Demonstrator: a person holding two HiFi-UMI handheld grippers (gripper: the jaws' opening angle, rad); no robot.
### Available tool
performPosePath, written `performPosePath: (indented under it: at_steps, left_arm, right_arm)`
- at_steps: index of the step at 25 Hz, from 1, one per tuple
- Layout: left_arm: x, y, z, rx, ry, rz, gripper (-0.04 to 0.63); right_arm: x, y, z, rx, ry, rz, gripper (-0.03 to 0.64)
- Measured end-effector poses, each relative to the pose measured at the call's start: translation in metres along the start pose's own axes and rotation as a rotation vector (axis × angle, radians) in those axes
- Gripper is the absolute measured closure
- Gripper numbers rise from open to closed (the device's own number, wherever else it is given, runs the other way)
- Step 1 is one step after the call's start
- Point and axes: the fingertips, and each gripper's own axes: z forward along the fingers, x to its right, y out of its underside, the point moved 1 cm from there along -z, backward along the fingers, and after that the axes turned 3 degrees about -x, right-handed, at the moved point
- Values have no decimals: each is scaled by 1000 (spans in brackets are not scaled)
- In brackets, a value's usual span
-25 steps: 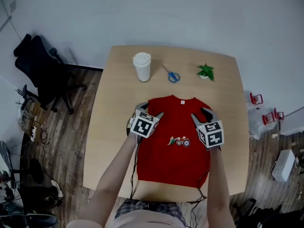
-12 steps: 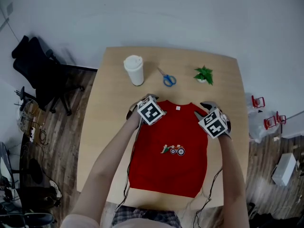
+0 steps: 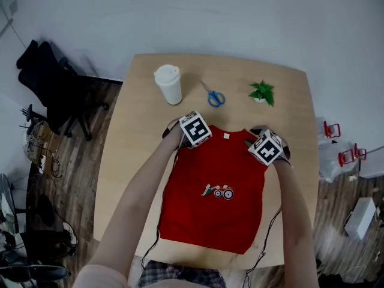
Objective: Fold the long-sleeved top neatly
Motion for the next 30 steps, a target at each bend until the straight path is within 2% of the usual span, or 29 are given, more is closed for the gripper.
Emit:
performPosePath:
  at_steps: [5,9,11,14,17,20,24,30]
  left_arm:
    - [7,10,8,-60,106,-36,362]
    - [14,11,9,-71,157,-50,422]
    - [17,10,9,-71,166,-43,442]
    - [20,11,8,-64,181,-43,461]
    - [27,12,6,-60,190,-8,518]
    - [30,12,4,-72,170,47,549]
    - [24,11,0,-51,117,59,558]
    - [-15,-19,-41,74,-91,51,560]
  right_arm:
    - [2,-3,14,-5,-56,43,436]
    - [4,-5,13,0,-115,115,424]
    - [1,-4,13,4,-143,137,468]
    - [-3,-5,12,5,-154,137,492]
    - [-7,-5,11,-2,-150,113,522]
    - [-9,-4,9,-18,-136,73,565]
    - [-4,-3,2,-21,-95,64,575]
    - [26,-25,-25,29,49,61,575]
